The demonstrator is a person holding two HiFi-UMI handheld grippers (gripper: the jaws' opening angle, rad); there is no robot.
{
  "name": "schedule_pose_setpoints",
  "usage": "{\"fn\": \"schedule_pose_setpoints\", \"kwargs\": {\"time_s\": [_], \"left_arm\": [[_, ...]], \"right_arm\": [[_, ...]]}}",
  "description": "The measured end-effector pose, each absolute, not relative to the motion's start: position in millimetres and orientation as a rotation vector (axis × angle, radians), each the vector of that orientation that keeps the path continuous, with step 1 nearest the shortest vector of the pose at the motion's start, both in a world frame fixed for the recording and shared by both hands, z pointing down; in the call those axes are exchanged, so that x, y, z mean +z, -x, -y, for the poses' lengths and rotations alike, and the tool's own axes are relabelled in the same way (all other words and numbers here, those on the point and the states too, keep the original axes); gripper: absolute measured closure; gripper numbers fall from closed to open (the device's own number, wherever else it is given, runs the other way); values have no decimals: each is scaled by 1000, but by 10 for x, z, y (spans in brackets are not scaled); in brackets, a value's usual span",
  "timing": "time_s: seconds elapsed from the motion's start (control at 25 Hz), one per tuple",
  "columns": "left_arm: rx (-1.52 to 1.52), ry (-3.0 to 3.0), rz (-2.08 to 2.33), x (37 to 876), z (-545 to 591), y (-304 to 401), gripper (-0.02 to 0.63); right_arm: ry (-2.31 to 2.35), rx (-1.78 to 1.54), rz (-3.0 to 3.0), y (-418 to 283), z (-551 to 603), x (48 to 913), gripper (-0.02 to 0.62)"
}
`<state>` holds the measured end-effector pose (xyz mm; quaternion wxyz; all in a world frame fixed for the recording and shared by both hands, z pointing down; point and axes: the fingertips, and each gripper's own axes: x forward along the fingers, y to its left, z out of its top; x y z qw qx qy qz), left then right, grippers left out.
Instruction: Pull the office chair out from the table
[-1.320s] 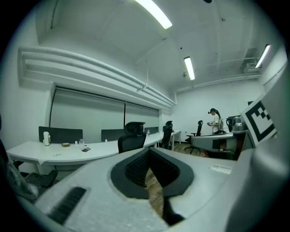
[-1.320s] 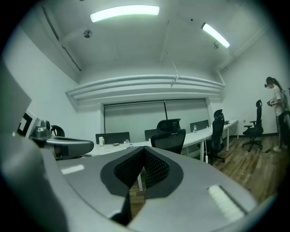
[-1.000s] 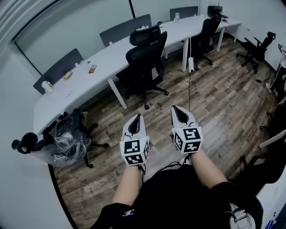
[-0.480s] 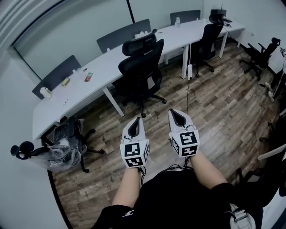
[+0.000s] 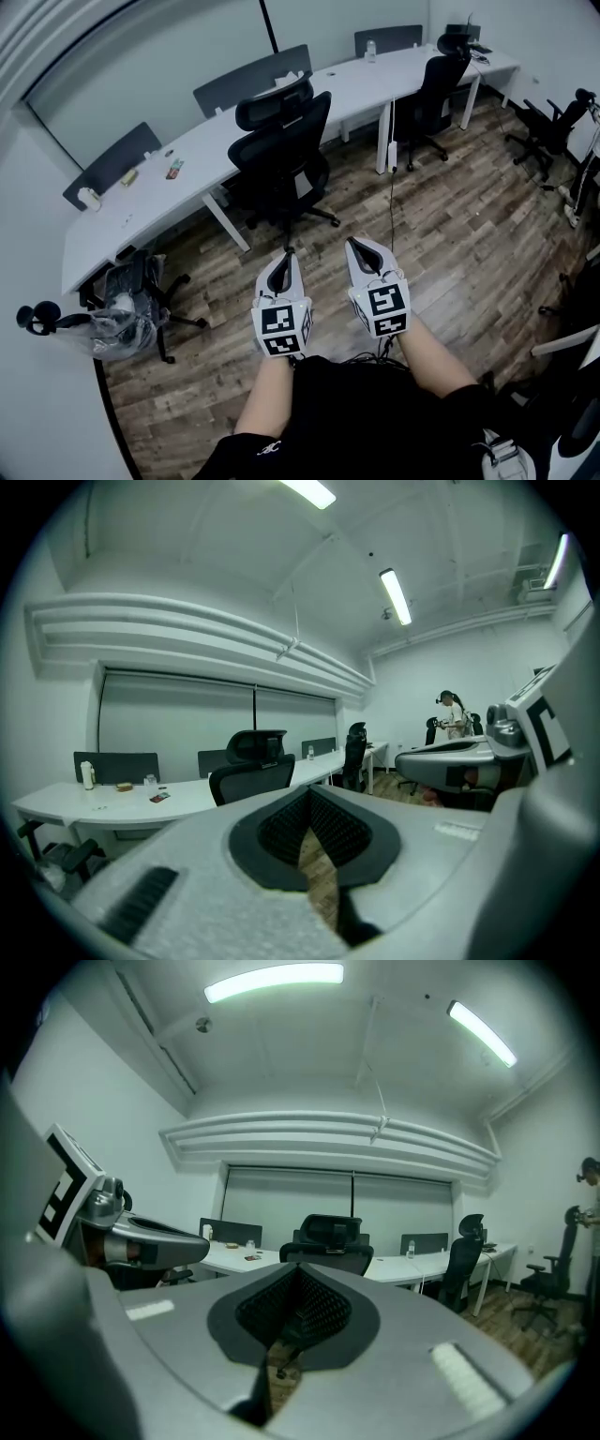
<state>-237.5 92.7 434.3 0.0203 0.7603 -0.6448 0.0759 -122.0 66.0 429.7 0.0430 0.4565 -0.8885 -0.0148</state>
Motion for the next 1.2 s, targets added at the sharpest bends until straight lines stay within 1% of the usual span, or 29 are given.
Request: {"fn": "schedule_pose_setpoints", "kwargs": {"time_s": [0.32, 0.6, 0.96, 1.2], "left_arm": [[255, -2381, 1977, 4395, -541, 2169, 600], [220, -2389, 1970, 4483, -88, 2181, 600], [203, -2354, 1953, 4575, 602, 2345, 600], [243, -2347, 1948, 4641, 1127, 2453, 600]], "right_arm": [[-1357, -49, 2690, 1067, -403, 4434, 586], [-1394, -11, 2653, 972, 53, 4587, 586], [-1357, -44, 2654, 1140, 767, 4566, 584], [-1346, -3, 2653, 1232, 1289, 4631, 584]]}}
